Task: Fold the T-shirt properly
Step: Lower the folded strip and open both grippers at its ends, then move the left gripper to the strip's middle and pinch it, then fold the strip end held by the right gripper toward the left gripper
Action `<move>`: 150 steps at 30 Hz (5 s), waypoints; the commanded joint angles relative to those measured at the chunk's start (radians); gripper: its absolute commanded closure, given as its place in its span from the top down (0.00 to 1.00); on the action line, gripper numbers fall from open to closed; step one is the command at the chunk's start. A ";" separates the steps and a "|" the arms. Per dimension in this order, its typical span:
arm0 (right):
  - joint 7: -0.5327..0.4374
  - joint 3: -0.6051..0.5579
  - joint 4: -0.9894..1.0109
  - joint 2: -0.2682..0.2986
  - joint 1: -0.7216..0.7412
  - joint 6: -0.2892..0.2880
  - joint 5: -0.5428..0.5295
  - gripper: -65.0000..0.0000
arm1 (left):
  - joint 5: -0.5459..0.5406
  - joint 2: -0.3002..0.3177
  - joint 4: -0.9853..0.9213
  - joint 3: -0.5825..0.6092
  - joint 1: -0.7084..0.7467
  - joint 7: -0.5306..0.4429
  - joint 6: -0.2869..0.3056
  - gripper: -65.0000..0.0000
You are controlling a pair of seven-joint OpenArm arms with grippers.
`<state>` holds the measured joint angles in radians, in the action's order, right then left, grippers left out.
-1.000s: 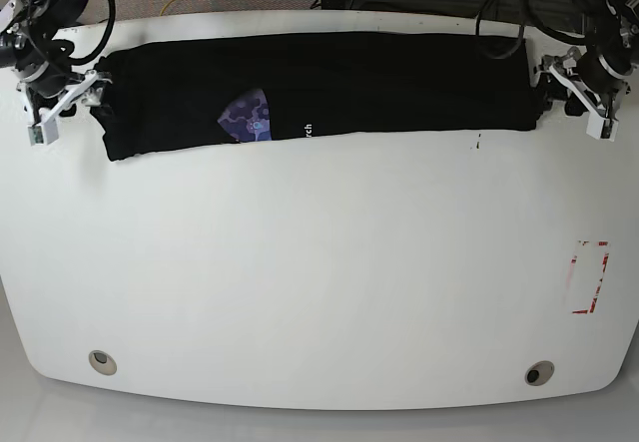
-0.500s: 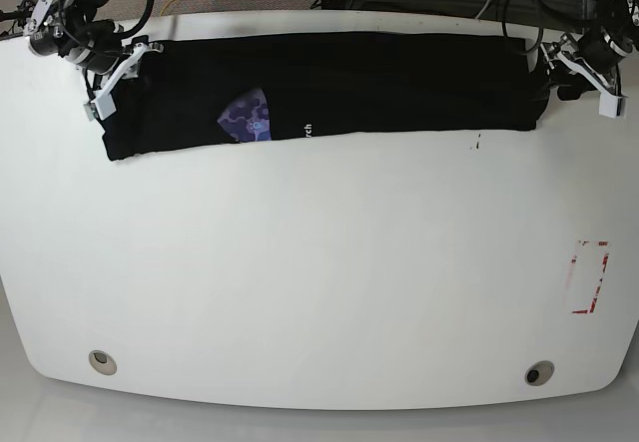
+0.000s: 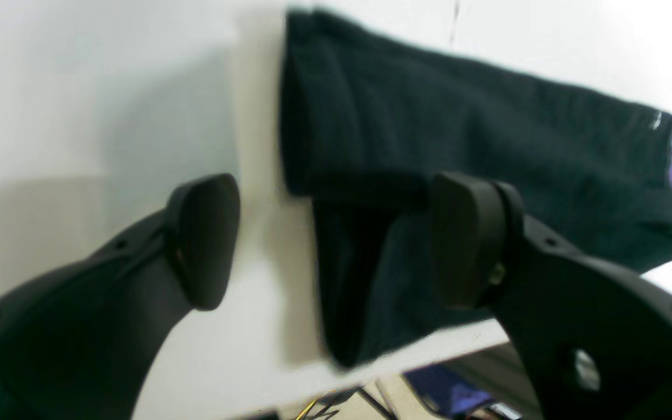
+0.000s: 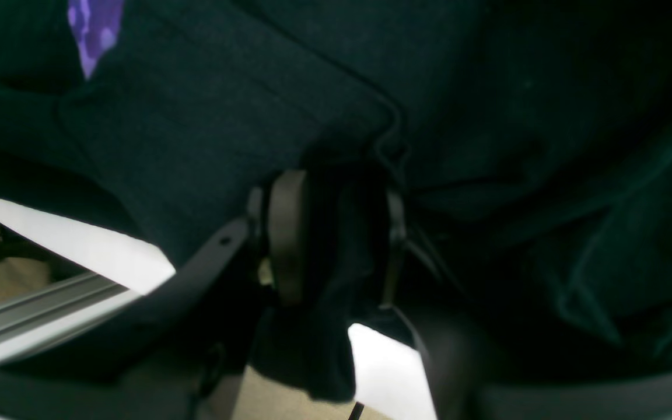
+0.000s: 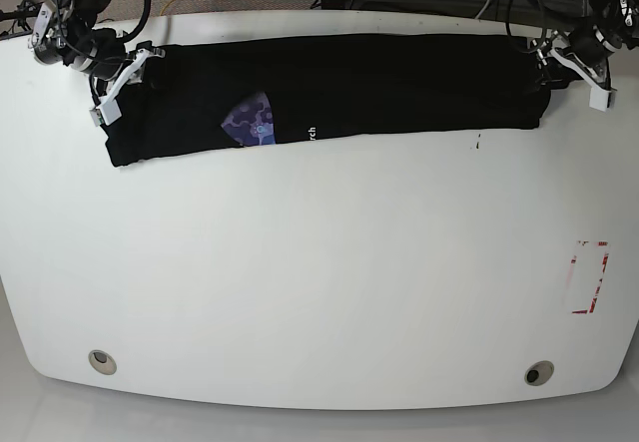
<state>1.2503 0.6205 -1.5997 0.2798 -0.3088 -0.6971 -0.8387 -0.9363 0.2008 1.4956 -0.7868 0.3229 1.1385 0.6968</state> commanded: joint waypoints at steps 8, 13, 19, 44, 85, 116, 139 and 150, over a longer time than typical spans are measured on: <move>0.001 0.005 -0.011 0.017 0.004 -0.001 0.005 0.26 | -0.019 0.013 0.000 0.111 -0.008 -0.005 0.001 0.58; -0.001 0.005 -0.006 0.016 0.004 -0.001 0.006 0.25 | -0.020 0.010 0.009 0.120 -0.012 -0.007 0.001 0.04; -0.024 0.003 -0.004 0.016 0.004 -0.001 0.008 0.15 | -0.022 -0.024 0.208 0.123 0.002 -0.002 0.001 0.08; -0.028 -0.067 -0.004 0.016 0.033 -0.001 0.008 0.09 | 0.244 -0.291 0.377 0.668 -0.112 0.042 0.001 0.14; 0.006 0.028 -0.175 0.016 0.090 -0.001 -0.003 0.47 | 0.399 -0.162 0.431 0.630 -0.187 0.125 0.001 0.47; -0.019 0.170 0.378 0.098 0.274 -0.001 0.005 0.79 | 0.489 -0.131 0.290 0.633 -0.077 -0.061 0.001 0.17; 0.068 0.209 -0.073 -0.012 0.184 -0.001 -0.003 0.00 | 0.495 -0.177 0.284 0.636 -0.104 -0.061 0.001 0.18; 0.146 0.226 -0.184 -0.012 0.170 -0.001 -0.178 0.00 | 0.495 -0.240 0.104 0.703 -0.229 -0.059 -0.029 0.18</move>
<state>1.4044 0.8394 -1.7615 0.2489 -0.1448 -0.6968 -0.9665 -0.4412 -0.0303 1.6199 -0.1169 0.1181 1.0809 0.6830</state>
